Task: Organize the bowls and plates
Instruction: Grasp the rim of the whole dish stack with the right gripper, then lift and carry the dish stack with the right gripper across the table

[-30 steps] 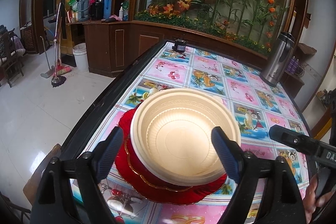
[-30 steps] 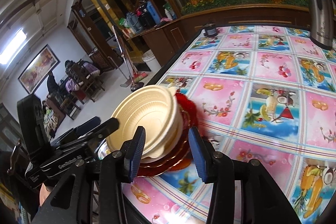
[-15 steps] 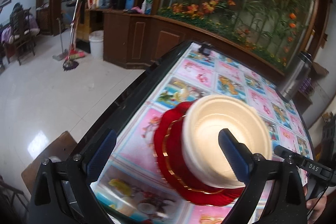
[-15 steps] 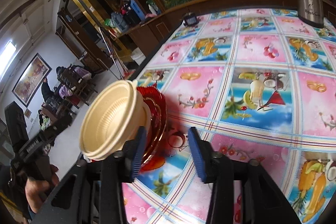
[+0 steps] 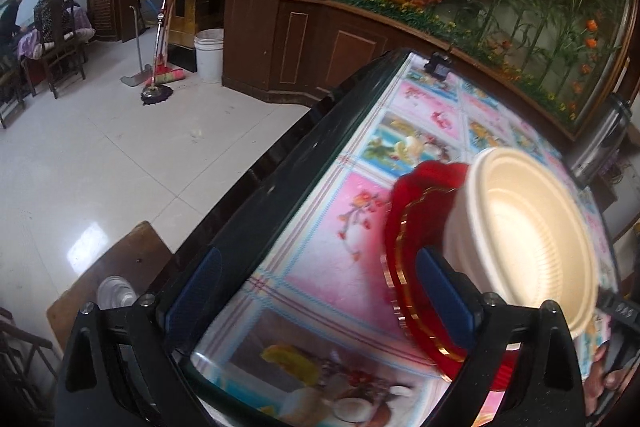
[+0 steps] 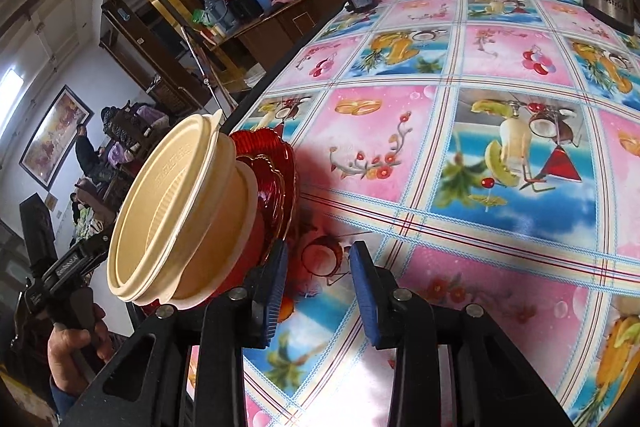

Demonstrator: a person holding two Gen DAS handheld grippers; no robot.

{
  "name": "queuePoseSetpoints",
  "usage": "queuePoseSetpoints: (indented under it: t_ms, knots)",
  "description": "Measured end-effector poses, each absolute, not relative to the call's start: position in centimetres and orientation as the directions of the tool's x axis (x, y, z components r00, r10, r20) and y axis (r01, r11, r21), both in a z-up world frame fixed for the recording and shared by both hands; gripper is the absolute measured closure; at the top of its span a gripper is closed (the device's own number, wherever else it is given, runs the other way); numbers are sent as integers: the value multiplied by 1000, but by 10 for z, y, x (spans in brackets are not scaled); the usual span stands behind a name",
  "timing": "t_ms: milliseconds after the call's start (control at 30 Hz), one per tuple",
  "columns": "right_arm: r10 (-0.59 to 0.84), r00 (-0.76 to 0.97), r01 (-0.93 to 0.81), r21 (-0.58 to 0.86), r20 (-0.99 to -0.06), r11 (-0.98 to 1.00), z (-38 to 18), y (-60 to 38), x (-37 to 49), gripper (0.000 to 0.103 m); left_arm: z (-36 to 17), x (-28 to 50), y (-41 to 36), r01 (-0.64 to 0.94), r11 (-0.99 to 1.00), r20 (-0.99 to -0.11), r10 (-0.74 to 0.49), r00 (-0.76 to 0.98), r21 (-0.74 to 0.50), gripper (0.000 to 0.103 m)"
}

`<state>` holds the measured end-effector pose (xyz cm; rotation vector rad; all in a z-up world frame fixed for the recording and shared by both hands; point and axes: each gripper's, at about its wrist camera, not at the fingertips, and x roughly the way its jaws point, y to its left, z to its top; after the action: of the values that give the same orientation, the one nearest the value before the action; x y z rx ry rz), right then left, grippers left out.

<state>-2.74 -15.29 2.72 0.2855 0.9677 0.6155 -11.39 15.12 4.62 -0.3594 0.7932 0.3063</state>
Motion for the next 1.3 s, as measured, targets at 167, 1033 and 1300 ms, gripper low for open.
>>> queuePoseSetpoints:
  t_ms: [167,1033,1300]
  knots:
    - [632,411,-364,518,-657,774,29,-151,-26,66,41,-110,151,-378,907,-746,119,655,-187,51]
    - [628,388,-409,484,-674,773,26,-122,-26,86,29,-86,129,-266,948,-774,34,633,-176,68]
    - [612,408,-401,469,-677,787,27,-120,-27,87,23,-74,107,-223,967,-785,42,618,-124,93]
